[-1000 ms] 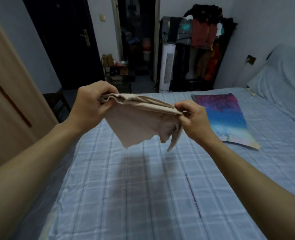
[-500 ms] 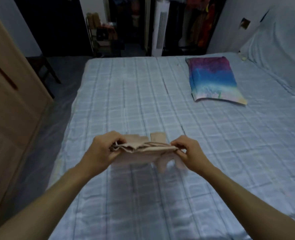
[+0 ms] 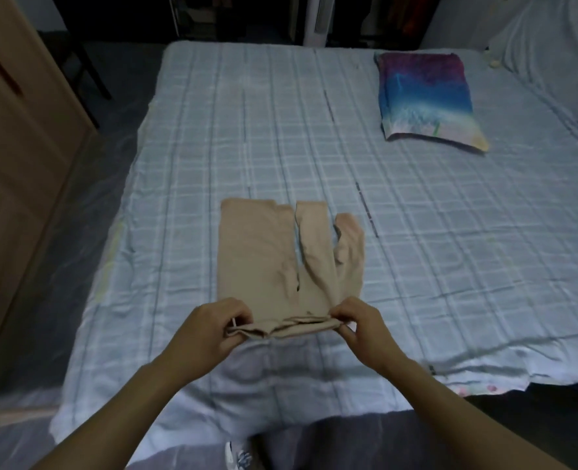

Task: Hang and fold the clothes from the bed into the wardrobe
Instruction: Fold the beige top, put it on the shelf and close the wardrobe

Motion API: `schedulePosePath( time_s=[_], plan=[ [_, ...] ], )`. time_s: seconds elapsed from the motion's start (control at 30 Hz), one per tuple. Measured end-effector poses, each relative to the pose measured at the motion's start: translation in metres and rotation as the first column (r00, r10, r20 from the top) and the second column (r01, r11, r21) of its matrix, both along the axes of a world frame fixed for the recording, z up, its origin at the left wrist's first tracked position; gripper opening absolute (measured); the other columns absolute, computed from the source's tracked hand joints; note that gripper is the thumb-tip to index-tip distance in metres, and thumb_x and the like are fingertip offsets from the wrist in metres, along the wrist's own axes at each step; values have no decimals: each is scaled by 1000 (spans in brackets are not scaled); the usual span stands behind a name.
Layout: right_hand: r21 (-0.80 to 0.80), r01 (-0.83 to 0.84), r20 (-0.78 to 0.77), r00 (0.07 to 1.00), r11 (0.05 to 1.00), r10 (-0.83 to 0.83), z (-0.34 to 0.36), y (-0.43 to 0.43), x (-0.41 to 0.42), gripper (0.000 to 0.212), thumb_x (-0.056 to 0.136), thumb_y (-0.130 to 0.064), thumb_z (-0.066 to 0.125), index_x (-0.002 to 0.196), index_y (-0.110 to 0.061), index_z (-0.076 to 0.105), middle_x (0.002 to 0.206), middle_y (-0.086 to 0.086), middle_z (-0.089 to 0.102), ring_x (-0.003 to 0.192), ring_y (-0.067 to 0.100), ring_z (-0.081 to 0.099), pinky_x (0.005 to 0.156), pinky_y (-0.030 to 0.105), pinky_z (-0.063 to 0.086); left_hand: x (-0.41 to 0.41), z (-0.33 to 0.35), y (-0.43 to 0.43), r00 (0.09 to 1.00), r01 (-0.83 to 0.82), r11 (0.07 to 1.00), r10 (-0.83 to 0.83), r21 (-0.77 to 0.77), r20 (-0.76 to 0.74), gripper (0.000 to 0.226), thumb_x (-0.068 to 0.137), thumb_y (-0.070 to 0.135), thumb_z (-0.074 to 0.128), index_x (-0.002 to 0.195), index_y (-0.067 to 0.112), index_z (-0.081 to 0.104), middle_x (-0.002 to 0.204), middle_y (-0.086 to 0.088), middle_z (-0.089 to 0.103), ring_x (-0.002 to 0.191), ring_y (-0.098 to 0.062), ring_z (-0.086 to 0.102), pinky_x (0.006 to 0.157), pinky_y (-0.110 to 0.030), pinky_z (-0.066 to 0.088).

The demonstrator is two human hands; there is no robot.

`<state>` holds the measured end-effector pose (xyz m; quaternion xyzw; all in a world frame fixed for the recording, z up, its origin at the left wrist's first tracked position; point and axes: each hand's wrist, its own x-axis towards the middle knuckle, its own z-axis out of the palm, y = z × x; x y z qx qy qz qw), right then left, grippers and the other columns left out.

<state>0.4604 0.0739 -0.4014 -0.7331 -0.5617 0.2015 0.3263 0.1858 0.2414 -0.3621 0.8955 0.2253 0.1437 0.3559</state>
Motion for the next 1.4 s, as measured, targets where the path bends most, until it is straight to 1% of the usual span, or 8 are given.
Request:
schedulePosePath(
  time_s=[0.33, 0.57, 0.73, 0.87, 1.0, 1.17, 1.3, 1.4],
  plan=[
    [-134, -69, 36, 997, 989, 75, -65, -38, -29, 13, 81, -7, 75, 92, -14, 75, 88, -6, 60, 77, 6, 57, 75, 3, 39, -40, -74, -83, 975, -64, 998, 63, 3, -211, 24, 75, 12, 63, 88, 31, 55, 86, 17, 52, 78, -4, 50, 65, -29, 47],
    [-197, -149, 7, 988, 969, 154, -118, -51, -35, 10, 78, -8, 75, 87, -11, 74, 89, 3, 63, 80, 16, 59, 73, 26, 49, -39, -125, -103, 918, -30, 999, 23, -11, -395, 8, 85, 23, 57, 92, 26, 57, 89, 14, 50, 80, -8, 47, 68, -30, 45],
    [-372, -55, -113, 993, 927, 14, -112, -61, -33, 33, 69, -31, 85, 96, -18, 73, 94, -4, 63, 87, 12, 61, 80, 24, 49, -37, -124, -105, 773, 5, 988, -100, -153, -627, 42, 85, 35, 71, 123, 29, 54, 118, 13, 52, 108, -10, 50, 92, -26, 43],
    [-337, 170, -121, 968, 926, -222, -81, -24, -9, 38, 74, -35, 83, 104, -16, 70, 101, -3, 65, 91, 9, 61, 84, 22, 49, -15, -109, -66, 832, -69, 993, 7, -92, -554, 44, 89, 41, 67, 129, 26, 54, 123, 7, 57, 113, -12, 52, 91, -21, 38],
    [-240, 229, -65, 966, 943, -251, -56, 32, 17, 32, 81, -31, 79, 107, -14, 70, 102, -2, 66, 92, 7, 61, 85, 20, 49, 36, -94, -13, 899, -129, 992, 117, 0, -423, 37, 92, 39, 63, 125, 22, 59, 117, 4, 61, 106, -12, 55, 85, -20, 38],
    [-200, 304, -68, 944, 931, -323, -54, 93, 47, 26, 85, -30, 75, 105, -15, 69, 98, -5, 67, 91, 5, 62, 77, 10, 44, 99, -94, 43, 938, -180, 983, 163, -27, -307, 30, 93, 34, 61, 120, 21, 59, 114, 5, 60, 104, -13, 54, 87, -26, 43],
    [-180, 380, -40, 919, 907, -393, -69, 129, 71, 26, 86, -27, 73, 108, -14, 68, 98, -1, 66, 89, 8, 61, 82, 24, 50, 137, -115, 77, 963, -184, 981, 167, -62, -213, 23, 94, 30, 60, 115, 21, 61, 110, 7, 60, 100, -11, 54, 84, -26, 44],
    [-220, 430, -41, 893, 875, -449, -88, 153, 93, 28, 88, -25, 70, 113, -13, 67, 98, -1, 65, 88, 7, 60, 84, 24, 51, 167, -131, 99, 968, -178, 981, 160, -79, -195, 20, 94, 28, 60, 112, 21, 63, 107, 6, 61, 98, -13, 56, 84, -29, 46]
  ],
)
